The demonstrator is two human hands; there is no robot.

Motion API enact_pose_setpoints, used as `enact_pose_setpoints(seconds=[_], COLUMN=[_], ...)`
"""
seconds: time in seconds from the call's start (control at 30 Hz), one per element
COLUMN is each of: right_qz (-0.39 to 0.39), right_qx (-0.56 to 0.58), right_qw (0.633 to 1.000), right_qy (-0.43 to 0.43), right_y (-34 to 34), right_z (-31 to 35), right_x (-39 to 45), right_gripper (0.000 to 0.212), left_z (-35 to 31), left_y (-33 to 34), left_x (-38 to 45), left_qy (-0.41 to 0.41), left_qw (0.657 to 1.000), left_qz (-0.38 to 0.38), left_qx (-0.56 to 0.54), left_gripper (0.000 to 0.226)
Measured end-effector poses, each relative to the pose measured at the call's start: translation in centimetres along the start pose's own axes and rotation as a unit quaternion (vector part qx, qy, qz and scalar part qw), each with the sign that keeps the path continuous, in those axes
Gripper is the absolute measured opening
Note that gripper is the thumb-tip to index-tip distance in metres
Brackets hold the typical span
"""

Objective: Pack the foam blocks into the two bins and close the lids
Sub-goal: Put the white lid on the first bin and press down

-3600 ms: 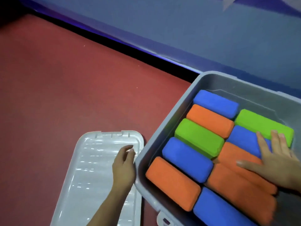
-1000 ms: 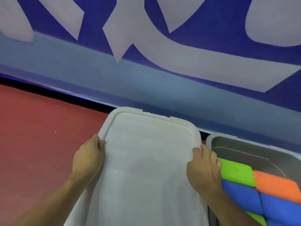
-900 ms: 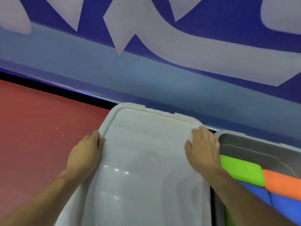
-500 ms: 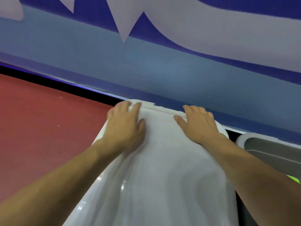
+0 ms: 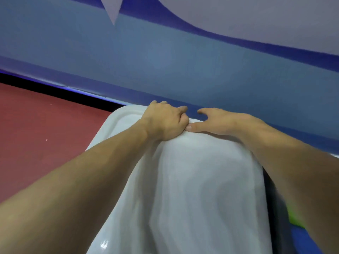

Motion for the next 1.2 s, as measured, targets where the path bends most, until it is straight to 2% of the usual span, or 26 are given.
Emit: enact_pose_setpoints(seconds=[0.07,0.1,0.17,0.23,0.33,0.43,0.53,0.63,0.73,0.87,0.97,1.2], right_qz=[-0.039,-0.065,-0.120,-0.172,-0.215,-0.260,-0.261,-0.264,-0.233,-0.227,-0.189,-0.122], right_qx=[0.034,0.036,0.011,-0.042,-0.105,-0.155,-0.171,-0.179,-0.180,-0.169,-0.168,-0.184], right_qw=[0.999,0.997,0.991,0.981,0.969,0.948,0.948,0.948,0.955,0.956,0.962,0.968], right_qy=[-0.014,-0.027,-0.056,-0.074,-0.069,-0.097,-0.064,-0.013,-0.029,-0.081,-0.105,-0.120], right_y=[-0.2,-0.2,0.0,0.3,0.9,1.4,2.4,4.3,8.4,15.6,20.6,25.6], right_z=[0.3,0.4,0.7,1.2,2.0,2.9,3.2,4.5,6.4,8.8,10.3,12.0], right_x=[0.1,0.0,-0.7,-2.0,-3.3,-3.5,-3.9,-6.1,-11.0,-20.8,-27.9,-38.0], right_gripper=[0.117,0.106,0.059,0.044,0.053,0.040,0.044,0.052,0.055,0.060,0.061,0.071], left_z=[0.3,0.3,0.0,-0.2,-0.2,-0.4,-1.2,-2.4,-4.2,-6.4,-8.0,-11.0], left_y=[0.5,0.5,0.1,0.0,0.1,0.2,0.5,1.2,2.1,1.2,0.7,-1.0], left_x=[-0.3,-0.6,-1.1,-1.8,-3.1,-3.5,-4.2,-7.1,-14.2,-27.8,-36.3,-46.4], left_qy=[0.009,0.010,0.009,0.008,0.026,0.033,-0.017,-0.077,-0.069,-0.028,-0.026,-0.002], left_qw=[0.999,0.998,0.996,0.993,0.989,0.992,0.994,0.992,0.994,0.998,0.997,0.992], left_qz=[-0.035,-0.054,-0.089,-0.112,-0.117,-0.098,-0.090,-0.060,-0.001,0.017,0.046,0.118], left_qx=[-0.004,-0.001,-0.010,-0.035,-0.089,-0.072,-0.066,-0.076,-0.081,-0.062,-0.054,-0.033], left_gripper=[0.056,0.055,0.048,0.041,0.036,0.037,0.039,0.054,0.055,0.057,0.061,0.072])
Point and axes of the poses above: each hand's wrist, its own x-axis towards the middle knuckle, its own y-axis out of the palm, z = x × y, the point moved 5 cm from there along x, towards the middle knuckle, and after that the axes turned 7 degrees about -x, right-handed, at the moved point
